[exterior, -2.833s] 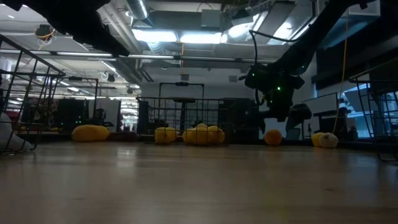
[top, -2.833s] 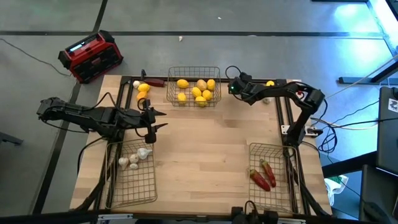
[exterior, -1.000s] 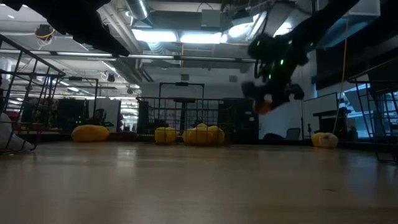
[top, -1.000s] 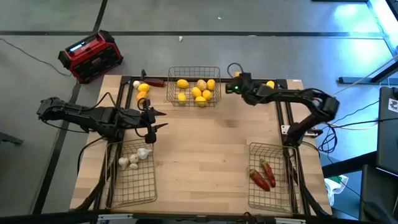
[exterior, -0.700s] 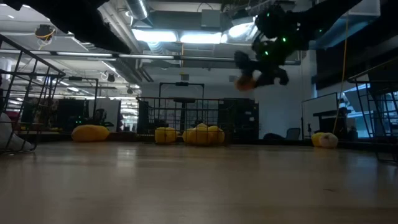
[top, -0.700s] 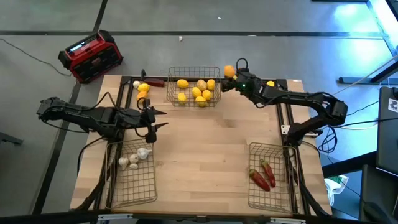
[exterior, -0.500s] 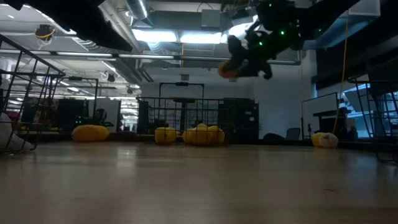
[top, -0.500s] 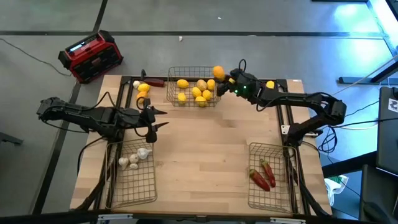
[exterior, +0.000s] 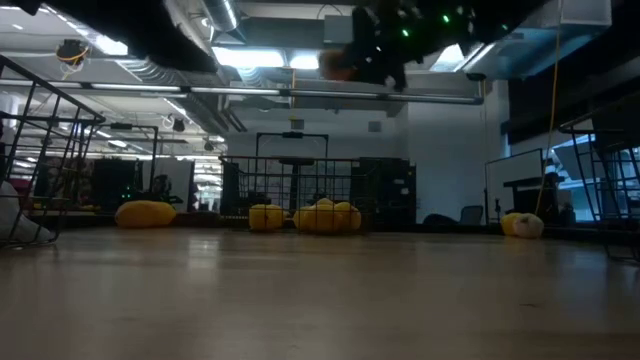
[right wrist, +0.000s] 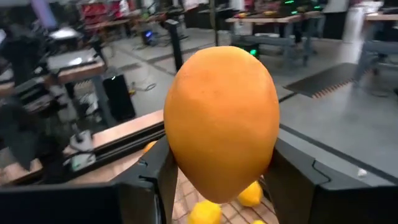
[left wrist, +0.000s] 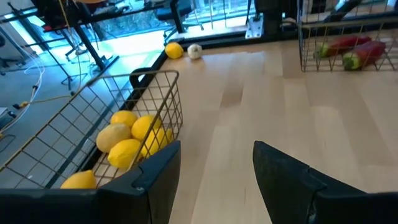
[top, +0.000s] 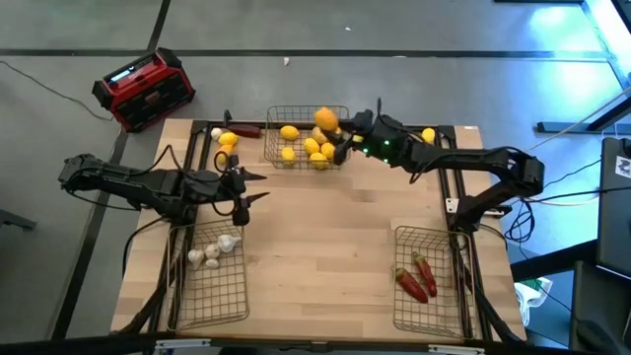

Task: Sort produce into baskets
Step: Put the lemon into the top wire basket

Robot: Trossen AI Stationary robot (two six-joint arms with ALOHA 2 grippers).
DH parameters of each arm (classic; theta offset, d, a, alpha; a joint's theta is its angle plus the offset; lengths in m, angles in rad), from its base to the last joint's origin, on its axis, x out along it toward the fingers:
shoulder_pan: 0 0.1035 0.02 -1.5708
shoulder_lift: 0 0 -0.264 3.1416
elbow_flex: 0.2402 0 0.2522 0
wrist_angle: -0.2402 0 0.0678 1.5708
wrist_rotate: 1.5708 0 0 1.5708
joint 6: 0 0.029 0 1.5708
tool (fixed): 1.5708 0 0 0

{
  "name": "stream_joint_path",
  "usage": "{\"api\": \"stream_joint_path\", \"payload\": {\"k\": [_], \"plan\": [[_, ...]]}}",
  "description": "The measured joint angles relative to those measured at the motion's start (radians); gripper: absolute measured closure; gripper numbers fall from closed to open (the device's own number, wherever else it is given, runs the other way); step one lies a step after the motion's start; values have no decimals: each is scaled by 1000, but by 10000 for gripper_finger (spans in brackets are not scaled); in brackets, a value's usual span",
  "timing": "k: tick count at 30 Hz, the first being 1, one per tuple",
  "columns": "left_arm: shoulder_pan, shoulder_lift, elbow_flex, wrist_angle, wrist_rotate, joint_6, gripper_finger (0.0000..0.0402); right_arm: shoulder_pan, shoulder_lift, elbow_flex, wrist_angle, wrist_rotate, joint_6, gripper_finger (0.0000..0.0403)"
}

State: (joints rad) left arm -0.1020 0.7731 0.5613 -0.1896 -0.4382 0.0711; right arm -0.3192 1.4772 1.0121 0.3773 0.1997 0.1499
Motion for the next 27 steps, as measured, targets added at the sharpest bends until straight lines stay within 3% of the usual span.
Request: {"api": "stream_joint_path", "payload": {"k": [16,23,27], "plan": [[0,0,0,14,0,-10,204,4,338,612,-615,61,-52,219],[0,9,0,14,1,-21,204,-57,452,729,-767,58,12,219],[-1,15,0,13,1,-26,204,-103,484,731,-822,-25,52,219]]}}
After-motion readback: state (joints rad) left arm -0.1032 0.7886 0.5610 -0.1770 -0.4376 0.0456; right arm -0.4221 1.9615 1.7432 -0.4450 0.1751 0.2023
